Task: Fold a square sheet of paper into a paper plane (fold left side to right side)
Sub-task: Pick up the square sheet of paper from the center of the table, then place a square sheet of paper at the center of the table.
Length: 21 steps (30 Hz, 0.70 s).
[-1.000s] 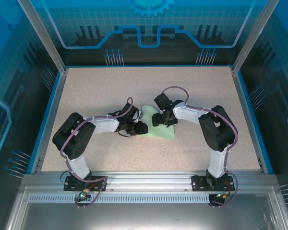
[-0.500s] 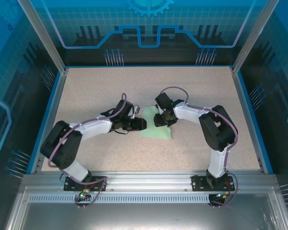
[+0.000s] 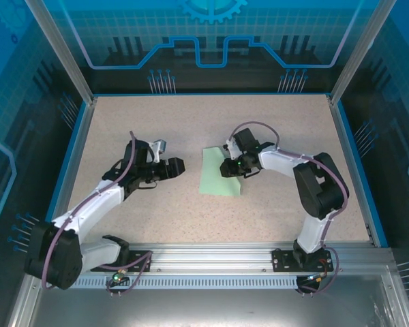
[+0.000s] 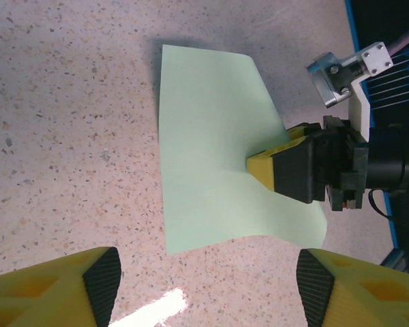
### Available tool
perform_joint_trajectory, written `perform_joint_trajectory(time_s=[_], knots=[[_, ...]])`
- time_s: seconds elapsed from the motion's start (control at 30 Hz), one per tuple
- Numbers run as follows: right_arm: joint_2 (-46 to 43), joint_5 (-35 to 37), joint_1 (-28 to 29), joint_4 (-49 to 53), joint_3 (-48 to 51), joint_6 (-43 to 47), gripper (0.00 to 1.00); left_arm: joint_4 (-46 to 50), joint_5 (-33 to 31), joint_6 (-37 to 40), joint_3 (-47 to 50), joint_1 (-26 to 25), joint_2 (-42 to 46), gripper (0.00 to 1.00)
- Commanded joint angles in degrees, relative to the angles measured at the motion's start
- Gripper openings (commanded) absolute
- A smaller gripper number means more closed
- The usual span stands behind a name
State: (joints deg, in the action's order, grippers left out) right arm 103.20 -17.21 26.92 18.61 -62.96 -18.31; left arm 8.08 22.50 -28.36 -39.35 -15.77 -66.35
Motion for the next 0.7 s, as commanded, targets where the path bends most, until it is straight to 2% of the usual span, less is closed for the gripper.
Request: perform_joint_trajectory(time_s=[0.0, 0.2, 0.43, 0.57, 0.67], knots=[[-5.24, -10.86, -1.58, -3.7, 1.44, 2.1, 0.21, -3.54, 5.59, 0.63, 1.76, 1.32, 3.63, 0.75], [-15.8, -22.88, -2.57, -3.46, 3.6, 4.01, 0.2, -14.24, 14.88, -0.5, 3.6, 1.44, 8.48, 0.82], [-28.22, -32.75, -2.67, 1.4, 2.97, 4.97, 0.2, -21.67, 23.08, -0.84, 2.42, 1.37, 9.51, 0.88], [-31.15, -36.04, -2.23, 1.5, 2.98, 3.69, 0.2, -27.99, 27.76, -3.58, 2.26, 1.02, 8.14, 0.89], [-31.96, -36.47, -1.21, 0.82, 2.87, 2.72, 0.2, -30.38, 29.68, -3.48, 1.8, -1.3, 7.48, 0.88]])
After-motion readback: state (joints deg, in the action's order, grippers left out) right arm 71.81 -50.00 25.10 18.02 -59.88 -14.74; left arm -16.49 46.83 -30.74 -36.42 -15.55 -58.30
